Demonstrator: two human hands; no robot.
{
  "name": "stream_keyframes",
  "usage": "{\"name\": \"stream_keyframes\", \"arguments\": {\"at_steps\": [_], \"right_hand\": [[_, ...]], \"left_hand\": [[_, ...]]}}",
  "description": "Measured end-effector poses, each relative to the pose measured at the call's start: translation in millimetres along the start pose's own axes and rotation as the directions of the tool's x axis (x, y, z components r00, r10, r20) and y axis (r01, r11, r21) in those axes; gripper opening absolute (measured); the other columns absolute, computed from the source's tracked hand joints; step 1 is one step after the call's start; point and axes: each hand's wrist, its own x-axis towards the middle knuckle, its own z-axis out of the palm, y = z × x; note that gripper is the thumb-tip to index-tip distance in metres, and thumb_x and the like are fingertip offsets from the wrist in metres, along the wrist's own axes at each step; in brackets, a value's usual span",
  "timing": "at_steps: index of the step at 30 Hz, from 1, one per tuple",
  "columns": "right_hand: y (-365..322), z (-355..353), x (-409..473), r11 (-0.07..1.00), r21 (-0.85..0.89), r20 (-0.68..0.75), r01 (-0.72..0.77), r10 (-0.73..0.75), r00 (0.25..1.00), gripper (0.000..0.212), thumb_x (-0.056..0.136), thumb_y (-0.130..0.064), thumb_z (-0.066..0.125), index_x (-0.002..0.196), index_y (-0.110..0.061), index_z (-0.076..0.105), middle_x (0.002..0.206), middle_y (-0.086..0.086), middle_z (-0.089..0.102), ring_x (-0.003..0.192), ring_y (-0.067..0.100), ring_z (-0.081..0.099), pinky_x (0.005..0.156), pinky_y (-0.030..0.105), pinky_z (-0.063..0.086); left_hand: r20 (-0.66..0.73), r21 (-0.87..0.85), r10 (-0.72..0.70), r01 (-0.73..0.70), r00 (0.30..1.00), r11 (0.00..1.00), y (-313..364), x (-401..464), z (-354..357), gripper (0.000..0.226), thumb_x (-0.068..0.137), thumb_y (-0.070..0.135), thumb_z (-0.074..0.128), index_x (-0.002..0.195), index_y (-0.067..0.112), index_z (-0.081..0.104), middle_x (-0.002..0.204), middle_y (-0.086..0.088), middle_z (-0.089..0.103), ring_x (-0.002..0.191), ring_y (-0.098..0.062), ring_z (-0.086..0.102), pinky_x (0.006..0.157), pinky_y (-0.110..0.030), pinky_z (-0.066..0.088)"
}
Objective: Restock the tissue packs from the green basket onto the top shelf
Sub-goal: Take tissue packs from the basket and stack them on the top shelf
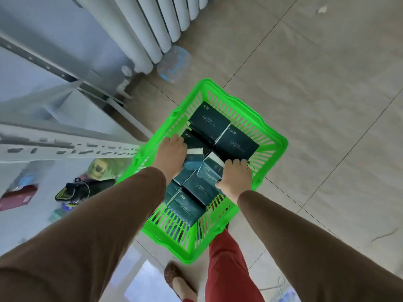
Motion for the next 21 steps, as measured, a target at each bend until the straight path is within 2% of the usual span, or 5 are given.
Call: {"name": "stream_keyframes", "arguments": {"at_steps": [4,9,13,16,21], "right_hand": [[-10,-30,-44,0.950,0.305,0.000,0.065,-0.068,0.998,0.048,0.079,-0.034,0.077,0.112,-0.015,0.048,0.112,0.009,0.046,0.090,0.031,0.056,0.069,0.036,0.045],[-59,-49,-131,0.842,0.451,-0.104,0.294,-0.278,0.955,0.058,0.076,-0.020,0.077,0.125,-0.020,0.046,0.103,0.003,0.054,0.083,0.021,0.058,0.073,0.033,0.043],[-132,-49,-233,0.689,0.655,-0.120,0.310,-0.310,0.943,0.044,0.075,-0.008,0.077,0.110,-0.009,0.049,0.090,0.003,0.054,0.077,0.019,0.054,0.067,0.034,0.043],[-200,-36,-316,0.527,0.776,-0.129,0.348,-0.407,0.904,0.033,0.076,-0.008,0.077,0.083,-0.020,0.047,0.079,-0.004,0.046,0.074,0.017,0.048,0.067,0.031,0.038],[-327,-8,-437,0.422,0.752,-0.150,0.506,-0.637,0.756,0.033,0.081,-0.019,0.079,0.097,-0.029,0.052,0.083,-0.010,0.051,0.072,0.007,0.050,0.065,0.025,0.037]], "left_hand": [[0.036,-0.332,-0.234,0.233,0.972,0.914,-10,-77,-4,0.048,0.075,0.048,0.070,0.109,0.018,0.055,0.109,-0.005,0.055,0.106,-0.028,0.053,0.076,-0.039,0.045],[0.069,-0.688,-0.488,0.396,0.870,0.608,-42,-217,-4,0.043,0.074,0.040,0.072,0.100,0.015,0.049,0.098,-0.012,0.063,0.095,-0.035,0.062,0.070,-0.040,0.049],[0.080,-0.781,-0.645,0.450,0.760,0.434,-63,-368,6,0.042,0.076,0.037,0.073,0.104,0.015,0.050,0.090,-0.008,0.061,0.087,-0.032,0.062,0.066,-0.034,0.046],[0.145,-0.848,-0.735,0.465,0.662,0.252,-75,-495,25,0.037,0.075,0.031,0.074,0.099,0.016,0.051,0.088,-0.006,0.060,0.080,-0.029,0.059,0.066,-0.034,0.048],[0.165,-0.884,-0.845,0.457,0.509,0.103,-100,-696,80,0.032,0.071,0.030,0.078,0.082,0.019,0.050,0.082,-0.003,0.051,0.080,-0.027,0.053,0.060,-0.033,0.035]]}}
